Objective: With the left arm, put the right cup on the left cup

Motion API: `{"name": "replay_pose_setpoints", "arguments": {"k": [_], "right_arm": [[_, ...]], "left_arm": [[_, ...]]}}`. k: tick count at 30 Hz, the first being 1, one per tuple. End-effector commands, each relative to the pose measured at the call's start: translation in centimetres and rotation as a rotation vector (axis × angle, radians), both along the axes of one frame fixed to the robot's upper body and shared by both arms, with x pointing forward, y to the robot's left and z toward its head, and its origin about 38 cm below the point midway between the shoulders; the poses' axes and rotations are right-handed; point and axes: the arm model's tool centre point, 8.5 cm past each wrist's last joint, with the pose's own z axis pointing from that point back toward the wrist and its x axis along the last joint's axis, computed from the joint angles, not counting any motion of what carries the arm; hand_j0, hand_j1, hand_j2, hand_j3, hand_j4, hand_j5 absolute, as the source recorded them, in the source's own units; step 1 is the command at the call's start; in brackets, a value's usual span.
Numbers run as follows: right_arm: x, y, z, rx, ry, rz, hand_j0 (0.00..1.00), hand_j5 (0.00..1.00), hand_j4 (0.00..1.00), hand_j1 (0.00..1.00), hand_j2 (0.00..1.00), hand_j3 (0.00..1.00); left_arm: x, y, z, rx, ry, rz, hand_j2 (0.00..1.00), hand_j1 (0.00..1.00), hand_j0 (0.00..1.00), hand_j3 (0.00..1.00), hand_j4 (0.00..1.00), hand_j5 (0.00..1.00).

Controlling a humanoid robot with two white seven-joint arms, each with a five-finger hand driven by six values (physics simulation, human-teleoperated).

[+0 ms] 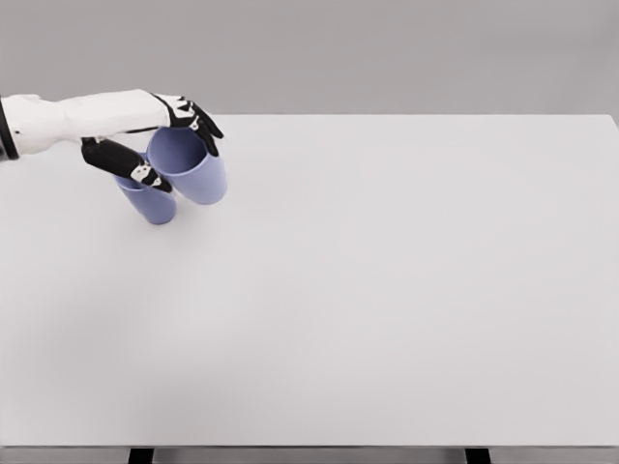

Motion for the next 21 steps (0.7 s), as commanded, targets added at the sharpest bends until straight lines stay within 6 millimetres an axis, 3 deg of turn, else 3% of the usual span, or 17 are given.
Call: {"name": "replay_pose_setpoints", "arguments": {"k": [1, 8, 21], "right_arm": [[0.0, 0.0, 0.0, 0.001, 0.000, 0.001, 1.00, 1.00, 1.00, 1.00, 1.00, 1.00], [0.0, 0.0, 0.0, 0.001, -0.001, 0.001, 1.00, 1.00, 1.00, 1.00, 1.00, 1.00], [0.0, 0.0, 0.0, 0.001, -0.001, 0.001, 1.00, 1.00, 1.00, 1.00, 1.00, 1.00]], "left_arm": [[-0.3, 0.7, 0.4, -0.014, 0.016, 0.012, 0.59, 0.59, 0.59, 0.59, 0.59, 0.59], [0.3, 1.9, 3.3, -0.001, -0.017, 0.035, 0.59, 0.59, 0.59, 0.59, 0.59, 0.59], [1.8, 4.5, 4.6, 0.036, -0.013, 0.105, 0.59, 0.59, 0.59, 0.59, 0.59, 0.59]]}}
